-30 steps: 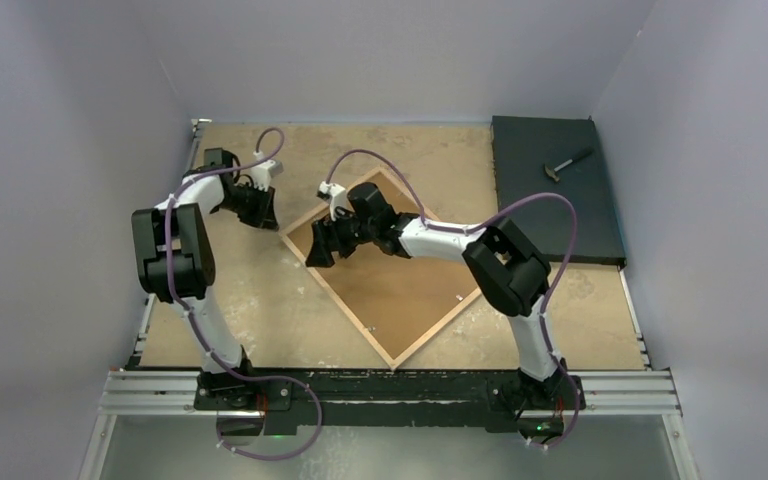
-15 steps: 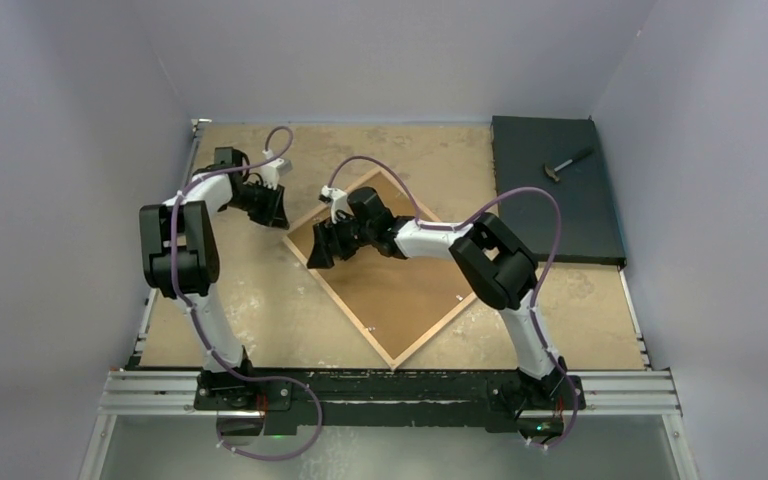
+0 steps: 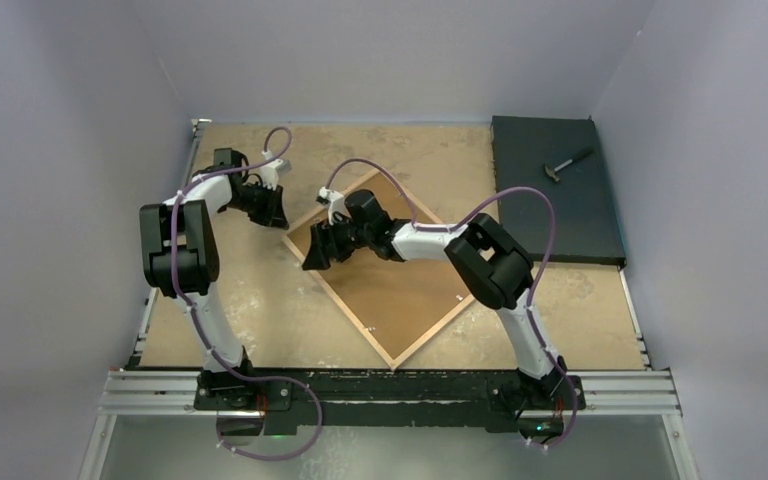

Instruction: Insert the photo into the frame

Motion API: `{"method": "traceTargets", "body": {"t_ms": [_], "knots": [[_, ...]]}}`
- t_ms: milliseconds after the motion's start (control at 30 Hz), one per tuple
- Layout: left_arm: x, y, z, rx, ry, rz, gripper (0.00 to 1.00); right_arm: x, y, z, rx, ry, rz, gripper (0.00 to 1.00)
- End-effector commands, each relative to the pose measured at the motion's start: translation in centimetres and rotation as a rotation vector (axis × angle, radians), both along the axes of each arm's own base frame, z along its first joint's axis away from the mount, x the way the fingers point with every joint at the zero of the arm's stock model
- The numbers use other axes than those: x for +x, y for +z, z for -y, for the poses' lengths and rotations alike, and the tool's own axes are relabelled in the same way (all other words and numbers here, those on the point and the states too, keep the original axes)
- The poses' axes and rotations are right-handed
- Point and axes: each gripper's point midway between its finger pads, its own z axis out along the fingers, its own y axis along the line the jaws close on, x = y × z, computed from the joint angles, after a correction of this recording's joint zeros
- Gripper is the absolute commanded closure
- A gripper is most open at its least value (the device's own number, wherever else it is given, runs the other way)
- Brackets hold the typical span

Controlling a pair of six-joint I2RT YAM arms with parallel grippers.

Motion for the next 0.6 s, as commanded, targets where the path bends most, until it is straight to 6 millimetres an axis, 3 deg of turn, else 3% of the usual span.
{"method": "traceTargets", "body": {"t_ms": [0,567], "knots": [[-0.54,-1.45,-0.01,0.006,-0.009,-0.021,0.95,-0.65,0.26,-1.13,0.027,0.033,-0.011,0.24],[-0.8,-1.59,0.05,0.005,-0.012,-0.023,0.96,-1.42,-0.03,-2.01,0.013,0.054,-0.009,0.24]]}}
